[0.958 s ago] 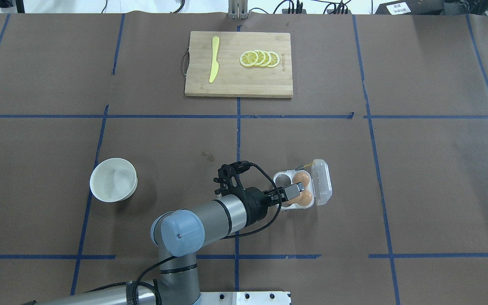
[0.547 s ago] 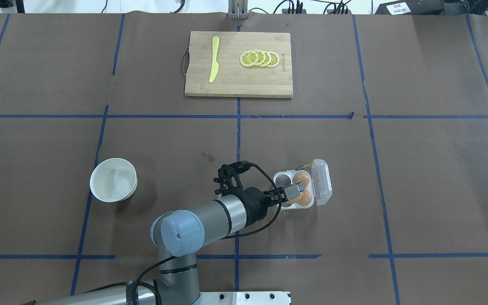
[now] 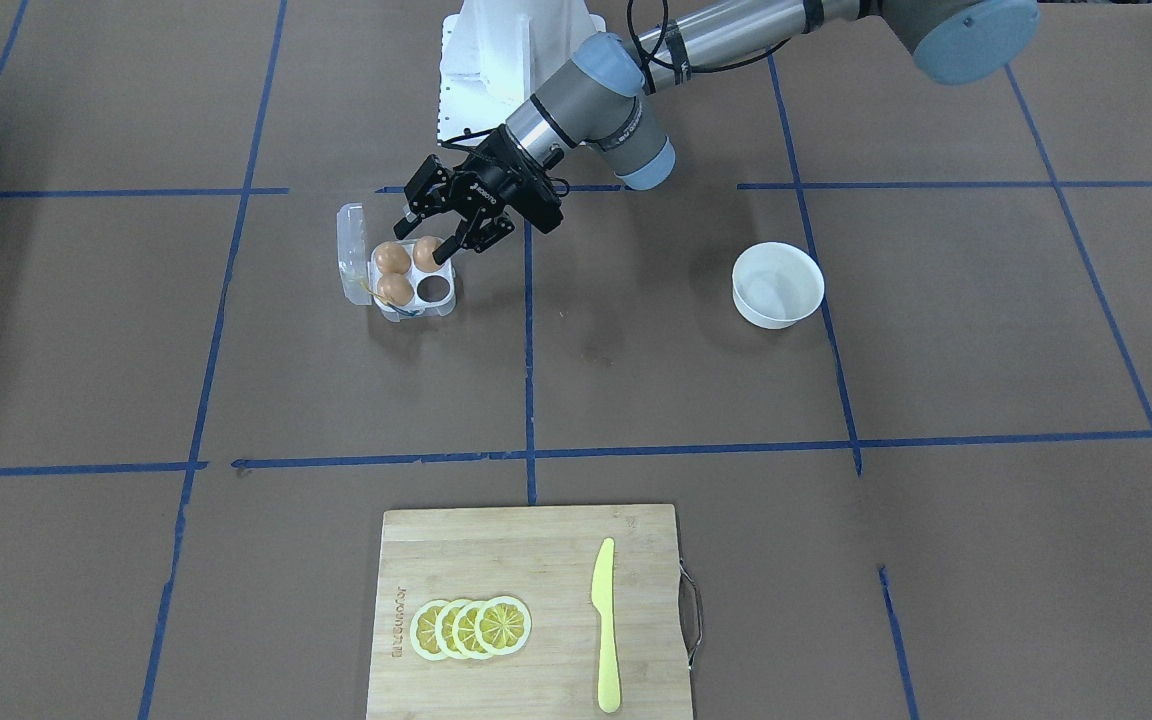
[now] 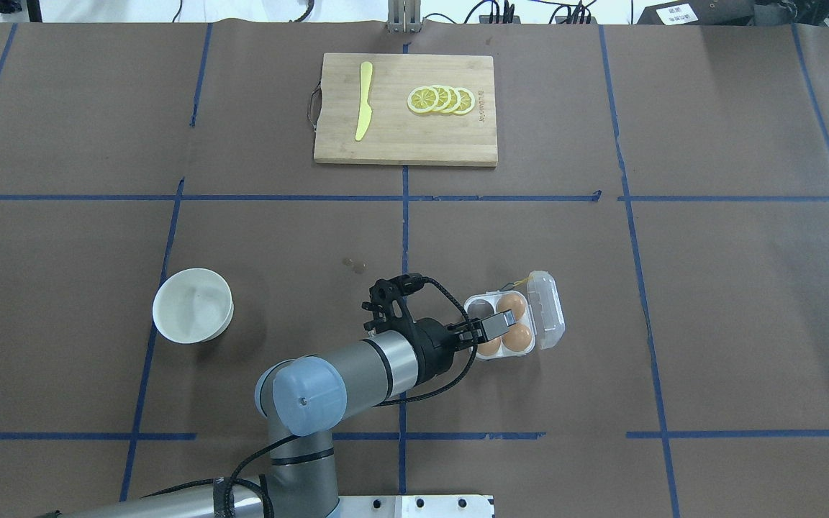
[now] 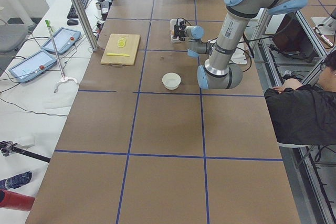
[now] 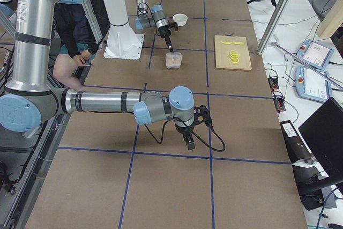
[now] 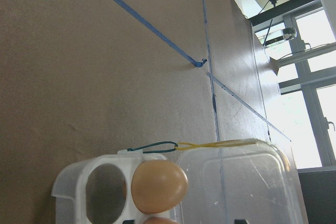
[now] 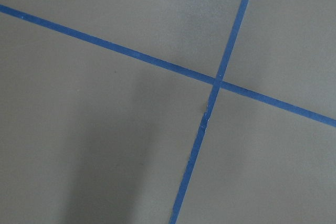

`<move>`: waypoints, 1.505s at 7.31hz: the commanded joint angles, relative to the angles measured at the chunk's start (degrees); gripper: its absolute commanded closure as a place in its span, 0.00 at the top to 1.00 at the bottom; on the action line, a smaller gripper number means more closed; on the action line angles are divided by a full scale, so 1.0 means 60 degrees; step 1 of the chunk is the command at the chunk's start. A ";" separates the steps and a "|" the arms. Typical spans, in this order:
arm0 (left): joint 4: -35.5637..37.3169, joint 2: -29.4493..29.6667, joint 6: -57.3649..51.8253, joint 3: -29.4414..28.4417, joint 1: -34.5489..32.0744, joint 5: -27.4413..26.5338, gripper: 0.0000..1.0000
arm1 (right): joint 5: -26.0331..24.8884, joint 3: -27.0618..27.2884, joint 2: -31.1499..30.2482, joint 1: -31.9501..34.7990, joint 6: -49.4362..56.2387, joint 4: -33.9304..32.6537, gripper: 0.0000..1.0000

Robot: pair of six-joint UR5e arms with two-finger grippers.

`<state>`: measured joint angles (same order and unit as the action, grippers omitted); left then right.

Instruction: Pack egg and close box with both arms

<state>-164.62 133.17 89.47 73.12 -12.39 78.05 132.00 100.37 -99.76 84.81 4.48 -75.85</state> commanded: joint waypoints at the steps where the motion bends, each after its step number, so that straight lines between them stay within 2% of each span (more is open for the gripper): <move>1: 0.0000 -0.0003 -0.0015 0.0029 0.0000 0.0043 0.71 | -0.0012 0.0014 0.0000 0.0000 0.0000 0.0000 1.00; 2: -0.0015 0.0026 -0.0290 0.0131 -0.0029 0.0102 0.82 | -0.0012 0.0000 0.0000 0.0000 0.0000 0.0000 1.00; 3: 0.0043 0.0026 -0.0641 0.0320 -0.0116 0.0320 1.00 | 0.0003 0.0014 0.0000 0.0000 0.0000 0.0000 1.00; 4: 0.0479 -0.0032 -0.0659 0.0670 -0.0378 0.0960 1.00 | 0.0003 0.0015 0.0000 0.0000 0.0000 0.0000 1.00; 7: 0.4396 -0.0790 -0.0892 0.3052 -0.1475 0.3346 1.00 | 0.0017 0.0000 0.0000 0.0000 -0.0015 0.0000 1.00; 9: 0.7556 -0.1334 -0.2439 0.4607 -0.2222 0.4026 1.00 | 0.0032 0.0000 0.0000 0.0000 -0.0015 0.0000 1.00; 10: 0.9081 -0.1481 -0.3374 0.5151 -0.2922 0.4362 1.00 | 0.0017 0.0029 0.0000 0.0000 -0.0044 0.0000 1.00; 11: 1.0039 -0.1946 -0.4486 0.5838 -0.3814 0.4670 1.00 | 0.0032 0.0102 0.0000 0.0000 -0.0262 0.0000 1.00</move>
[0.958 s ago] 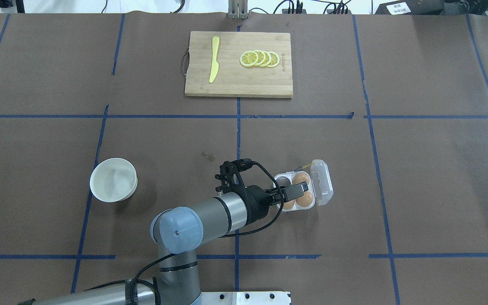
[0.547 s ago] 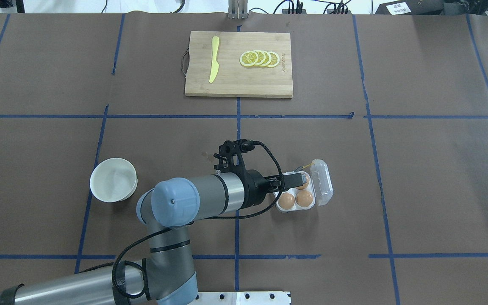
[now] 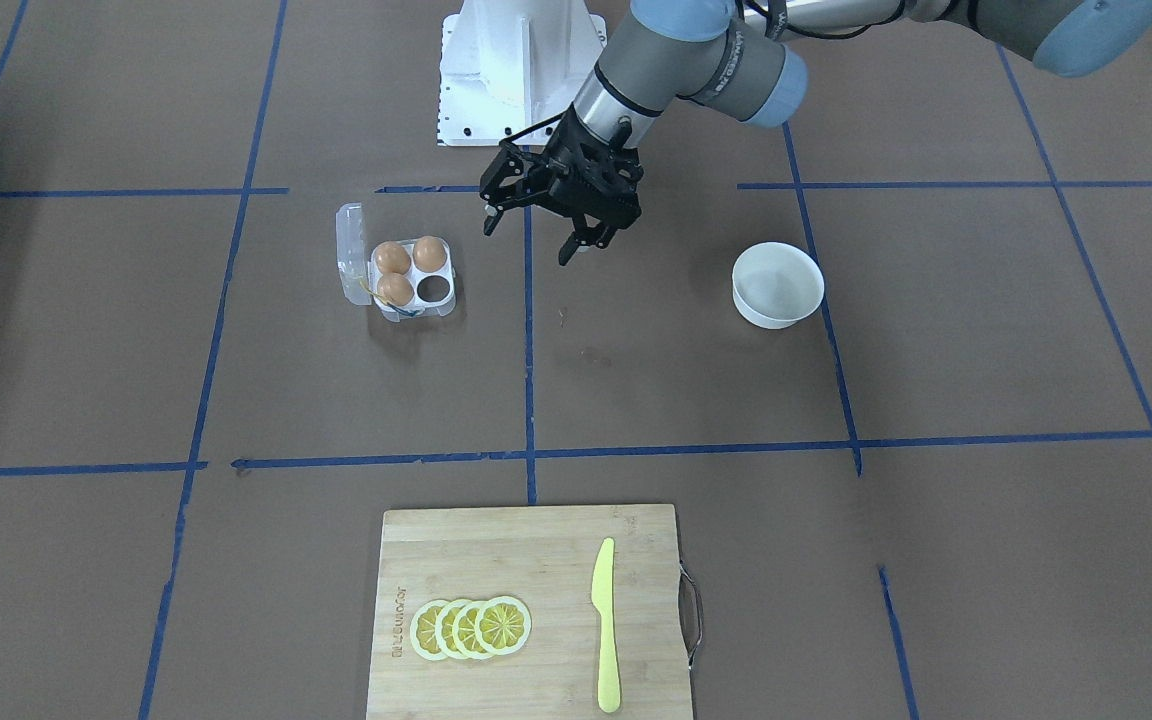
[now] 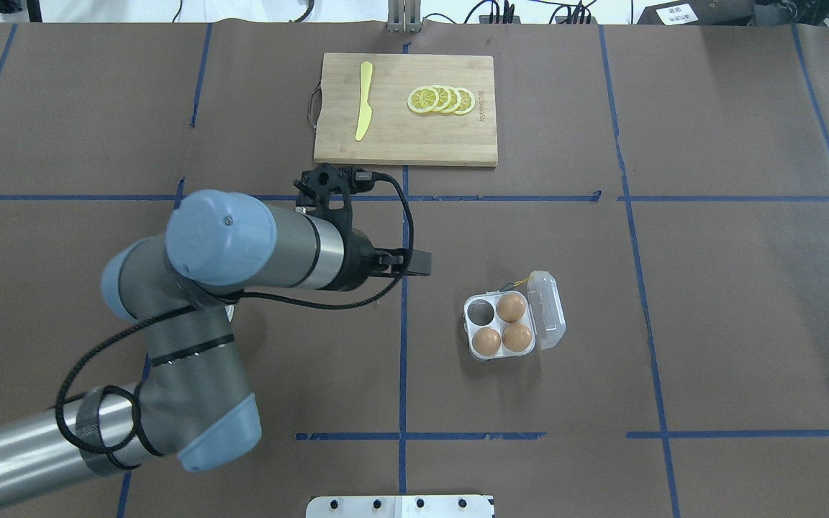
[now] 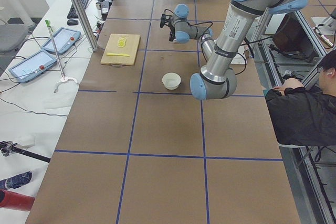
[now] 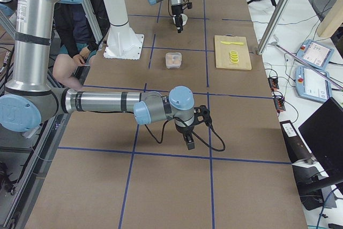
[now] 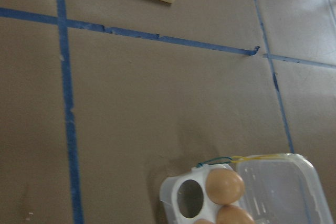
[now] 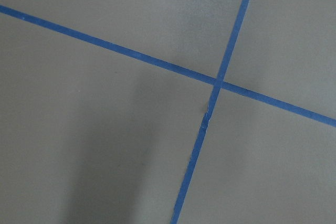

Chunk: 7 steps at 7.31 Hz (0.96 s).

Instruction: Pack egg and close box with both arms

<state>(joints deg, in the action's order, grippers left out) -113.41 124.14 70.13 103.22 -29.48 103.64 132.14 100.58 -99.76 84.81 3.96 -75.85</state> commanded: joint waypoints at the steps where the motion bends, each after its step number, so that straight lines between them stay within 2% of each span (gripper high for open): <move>1: 0.1891 -0.1083 -0.2389 0.1323 -0.1889 0.0914 1.00 | 0.0008 0.0154 0.0000 0.0000 -0.0480 0.0015 1.00; 3: 0.1909 -0.2592 -0.5067 0.1650 -0.3415 0.1591 1.00 | 0.0052 0.0563 0.0015 0.0000 -0.1285 0.0030 1.00; 5: 0.1895 -0.4172 -0.9290 0.1577 -0.5622 0.2337 1.00 | 0.0067 0.0785 0.0000 0.0000 -0.1597 0.0015 1.00; 6: 0.1938 -0.4586 -1.1084 0.1142 -0.7055 0.3124 1.00 | 0.0067 0.0770 0.0000 0.0000 -0.1597 0.0001 1.00; 7: 0.1953 -0.4707 -1.2030 0.0224 -0.7867 0.3407 1.00 | 0.0067 0.0785 0.0000 -0.0014 -0.1611 0.0015 1.00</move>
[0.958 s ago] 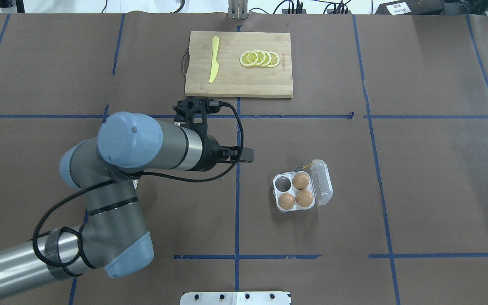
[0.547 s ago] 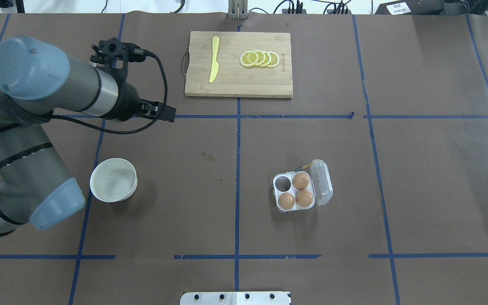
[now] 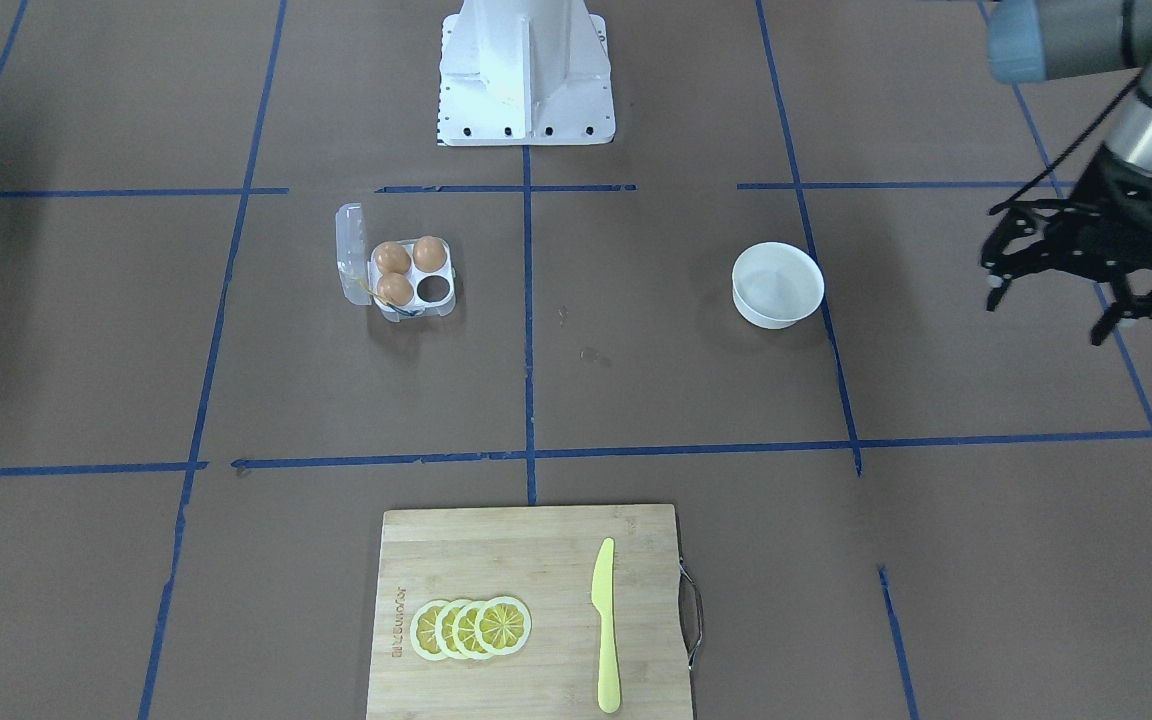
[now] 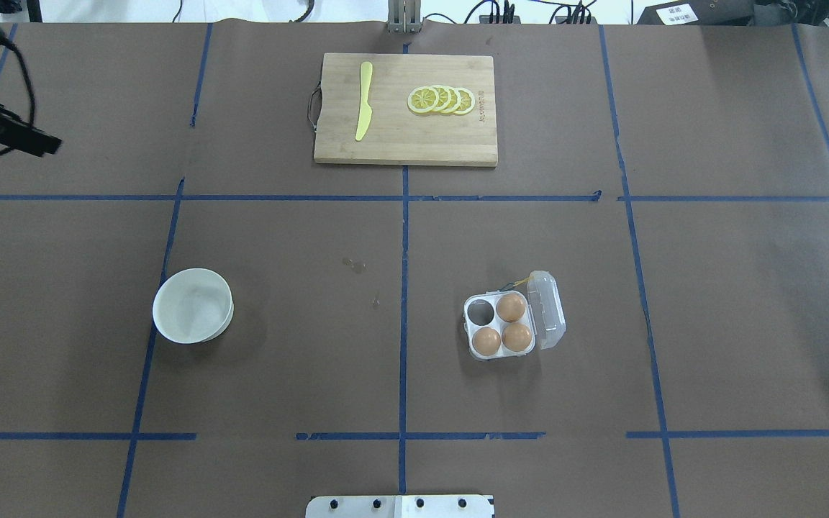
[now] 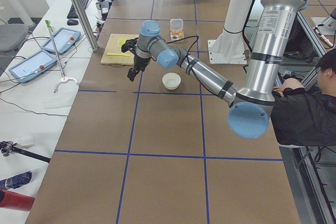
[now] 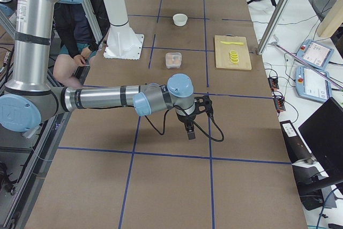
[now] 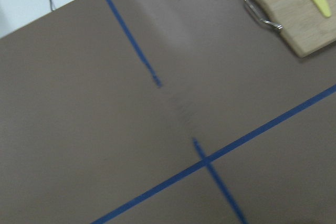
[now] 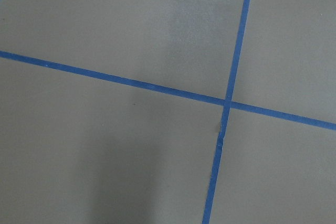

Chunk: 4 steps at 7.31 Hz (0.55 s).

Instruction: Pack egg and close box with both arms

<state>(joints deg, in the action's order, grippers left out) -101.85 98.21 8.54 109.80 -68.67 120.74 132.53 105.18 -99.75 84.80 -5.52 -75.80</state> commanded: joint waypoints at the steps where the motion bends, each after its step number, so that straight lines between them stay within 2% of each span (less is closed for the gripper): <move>1: 0.0070 -0.0793 -0.1964 -0.1754 -0.1691 0.0472 1.00 | 0.0045 0.0034 0.0013 -0.0142 -0.0134 0.0007 1.00; 2: 0.0259 -0.0840 -0.2183 -0.2604 -0.3029 0.0515 1.00 | 0.0220 0.0223 0.0028 -0.0593 -0.0657 0.0007 1.00; 3: 0.1117 -0.1102 -0.2302 -0.2685 -0.3593 0.0544 1.00 | 0.0221 0.0486 0.0202 -0.1149 -0.1533 0.0007 1.00; 4: 0.2518 -0.1061 -0.2303 -0.2714 -0.3700 0.0559 1.00 | 0.0207 0.0648 0.0305 -0.1778 -0.2064 0.0007 1.00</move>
<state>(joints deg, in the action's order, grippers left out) -95.18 92.38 -4.63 94.79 -87.94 123.91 133.69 107.59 -98.79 78.64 -13.12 -75.76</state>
